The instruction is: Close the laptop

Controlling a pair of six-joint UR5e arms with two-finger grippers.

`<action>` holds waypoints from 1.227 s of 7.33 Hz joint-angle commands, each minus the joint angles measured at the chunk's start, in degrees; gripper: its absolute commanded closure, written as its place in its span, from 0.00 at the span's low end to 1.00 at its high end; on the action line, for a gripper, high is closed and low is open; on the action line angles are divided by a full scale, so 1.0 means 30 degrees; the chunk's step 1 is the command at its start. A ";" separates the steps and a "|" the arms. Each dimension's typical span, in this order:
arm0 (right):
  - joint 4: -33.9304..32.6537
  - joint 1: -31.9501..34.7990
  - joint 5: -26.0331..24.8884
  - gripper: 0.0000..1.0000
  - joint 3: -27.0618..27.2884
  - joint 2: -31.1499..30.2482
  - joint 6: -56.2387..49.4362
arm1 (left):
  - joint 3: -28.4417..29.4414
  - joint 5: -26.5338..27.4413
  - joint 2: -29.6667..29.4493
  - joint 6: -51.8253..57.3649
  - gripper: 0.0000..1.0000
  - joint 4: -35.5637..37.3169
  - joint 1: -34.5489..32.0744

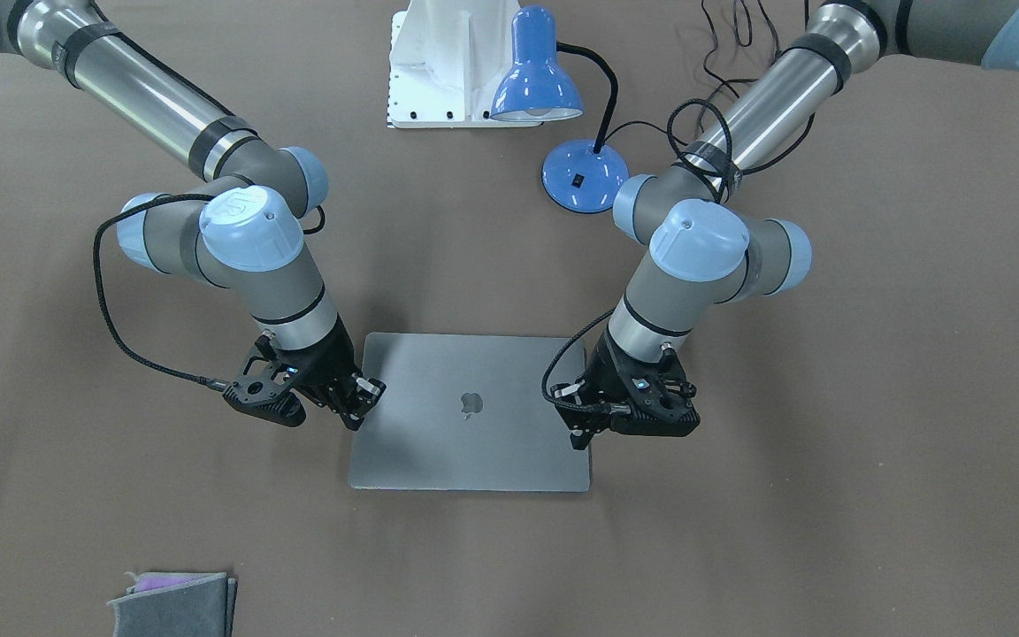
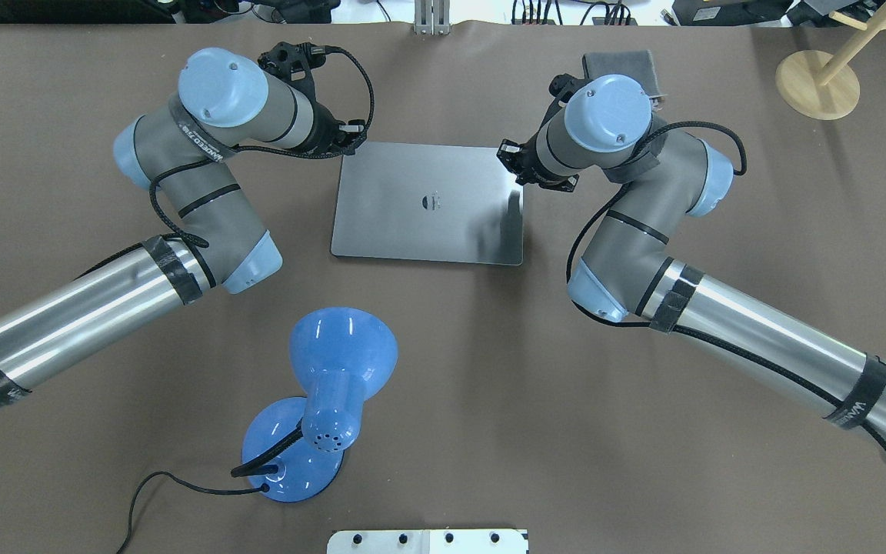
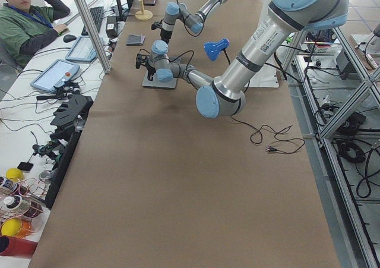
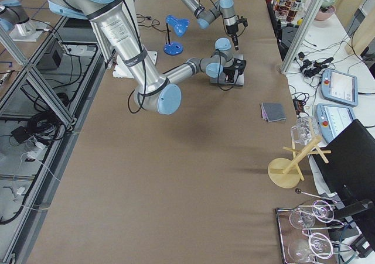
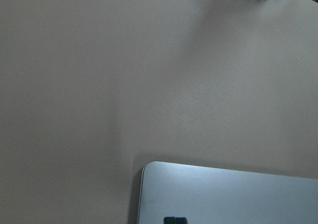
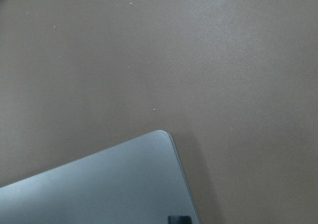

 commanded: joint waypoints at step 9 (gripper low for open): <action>-1.3881 1.1006 0.4655 0.00 1.3727 -1.2211 -2.3153 | -1.1641 -0.7996 0.9111 2.3640 0.02 1.7905 -1.2321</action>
